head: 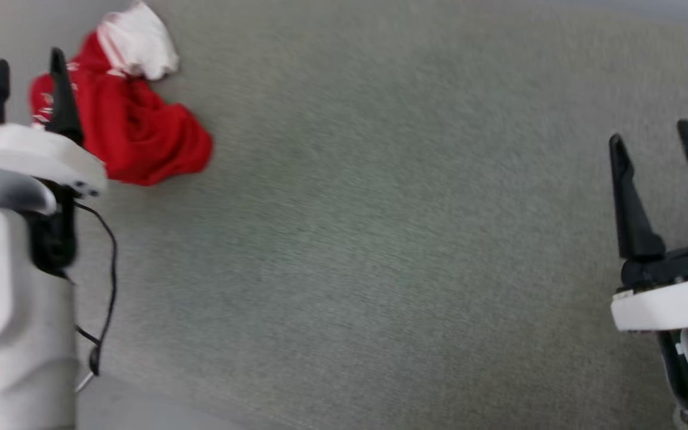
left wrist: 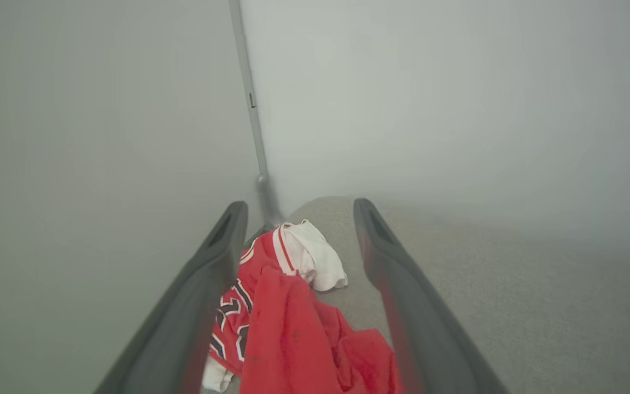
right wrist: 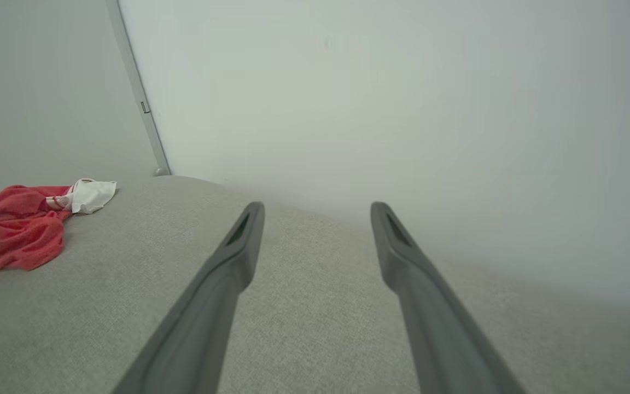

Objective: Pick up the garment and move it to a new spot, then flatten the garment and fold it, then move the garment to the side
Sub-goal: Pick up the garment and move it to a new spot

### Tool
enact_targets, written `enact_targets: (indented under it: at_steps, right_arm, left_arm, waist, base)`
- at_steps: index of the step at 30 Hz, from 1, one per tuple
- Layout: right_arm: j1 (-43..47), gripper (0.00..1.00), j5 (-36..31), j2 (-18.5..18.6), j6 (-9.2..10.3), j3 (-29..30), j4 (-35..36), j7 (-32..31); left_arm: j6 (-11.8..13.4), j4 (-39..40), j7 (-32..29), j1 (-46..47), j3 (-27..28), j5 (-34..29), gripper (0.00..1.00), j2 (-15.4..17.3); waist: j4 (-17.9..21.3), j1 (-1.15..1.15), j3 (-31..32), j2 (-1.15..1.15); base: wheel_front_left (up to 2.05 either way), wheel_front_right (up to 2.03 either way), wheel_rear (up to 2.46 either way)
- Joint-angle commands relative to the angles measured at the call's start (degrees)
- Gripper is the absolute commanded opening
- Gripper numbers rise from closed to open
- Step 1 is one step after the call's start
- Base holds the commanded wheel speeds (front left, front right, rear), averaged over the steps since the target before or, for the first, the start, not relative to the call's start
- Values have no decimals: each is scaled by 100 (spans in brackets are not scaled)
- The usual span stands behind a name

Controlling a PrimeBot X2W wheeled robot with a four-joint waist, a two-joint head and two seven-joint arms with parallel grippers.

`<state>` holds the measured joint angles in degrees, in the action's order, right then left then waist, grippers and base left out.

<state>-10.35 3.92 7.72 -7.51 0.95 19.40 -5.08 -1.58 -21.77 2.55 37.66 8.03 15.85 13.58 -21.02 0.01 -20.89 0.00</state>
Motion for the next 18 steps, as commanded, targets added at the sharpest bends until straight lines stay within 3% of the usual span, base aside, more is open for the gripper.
enact_targets:
  at_steps: [1, 12, 18]
  right_arm:
    - [-165, 100, 11, 41, 4, 11, 52, 32]
    - [-699, 100, 170, 23, 4, -82, -120, 425]
    - [-768, 100, 202, -16, 4, -113, -267, 561]
  left_arm:
    - [-39, -96, -197, 184, 52, 49, 100, 129]
    - [-273, -1075, -3039, 593, 569, 782, 100, 1438]
    - [100, -1314, -4092, 168, 792, 1063, 100, 1451]
  waist:
    - [598, -1, -774, 0]
    - [1295, -1, -1713, 0]
    - [1424, -1, -1717, 0]
  base:
    - [0, 0, 0]
    - [0, 0, 0]
    - [0, 0, 0]
